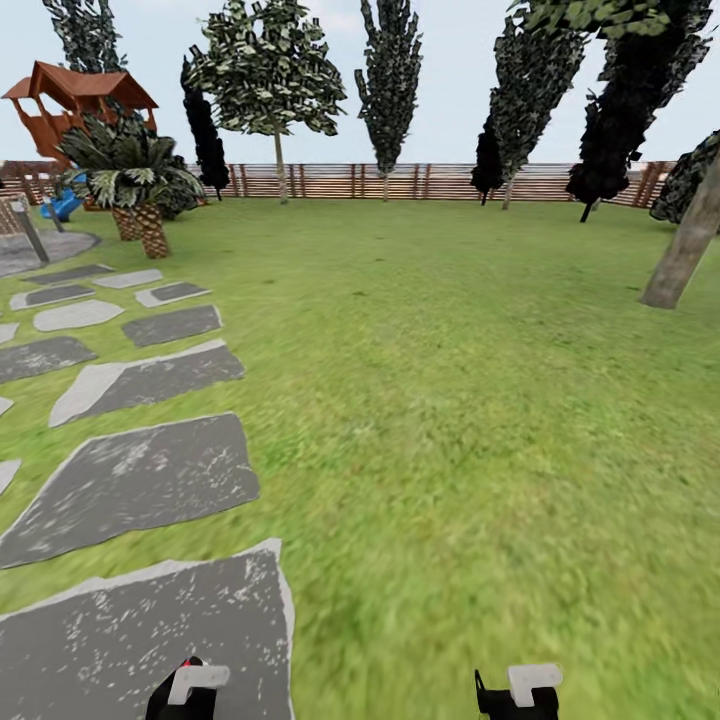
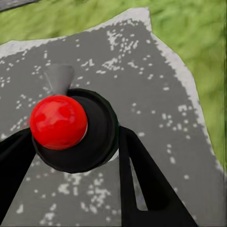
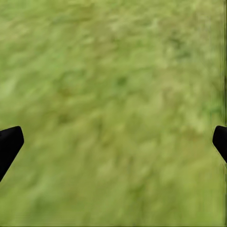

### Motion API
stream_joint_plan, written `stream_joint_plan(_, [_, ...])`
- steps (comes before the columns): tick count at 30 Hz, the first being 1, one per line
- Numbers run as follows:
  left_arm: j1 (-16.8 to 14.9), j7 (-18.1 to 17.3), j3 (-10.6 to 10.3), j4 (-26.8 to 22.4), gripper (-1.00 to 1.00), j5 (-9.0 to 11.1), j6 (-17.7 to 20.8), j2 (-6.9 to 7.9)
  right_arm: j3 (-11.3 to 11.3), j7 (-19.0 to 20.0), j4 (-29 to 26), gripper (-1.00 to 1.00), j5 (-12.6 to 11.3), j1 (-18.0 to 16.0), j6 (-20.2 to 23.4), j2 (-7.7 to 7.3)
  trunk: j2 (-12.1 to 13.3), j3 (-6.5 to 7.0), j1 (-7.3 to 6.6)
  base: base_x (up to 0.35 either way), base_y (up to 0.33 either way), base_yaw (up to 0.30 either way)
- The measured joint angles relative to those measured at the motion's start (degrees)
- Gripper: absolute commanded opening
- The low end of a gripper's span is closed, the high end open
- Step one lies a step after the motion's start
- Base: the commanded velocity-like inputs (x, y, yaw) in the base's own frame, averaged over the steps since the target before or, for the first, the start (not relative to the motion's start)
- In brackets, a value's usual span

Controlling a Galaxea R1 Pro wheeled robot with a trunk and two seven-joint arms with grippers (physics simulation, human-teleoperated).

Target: In the garden, pick up the pesticide atomizer on the floor and spray pesticide onto both trees until each tree trunk is fully covered.

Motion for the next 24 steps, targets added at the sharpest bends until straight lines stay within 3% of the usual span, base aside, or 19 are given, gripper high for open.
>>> stream_joint_plan(24, [0.00,-0.01,0.00,0.00,-1.00,0.00,-0.07,0.00,0.03,0.00,0.35,1.00,-0.02,0.00,0.00,0.00,0.00,0.00,0.00,0.339,0.000,-0.284])
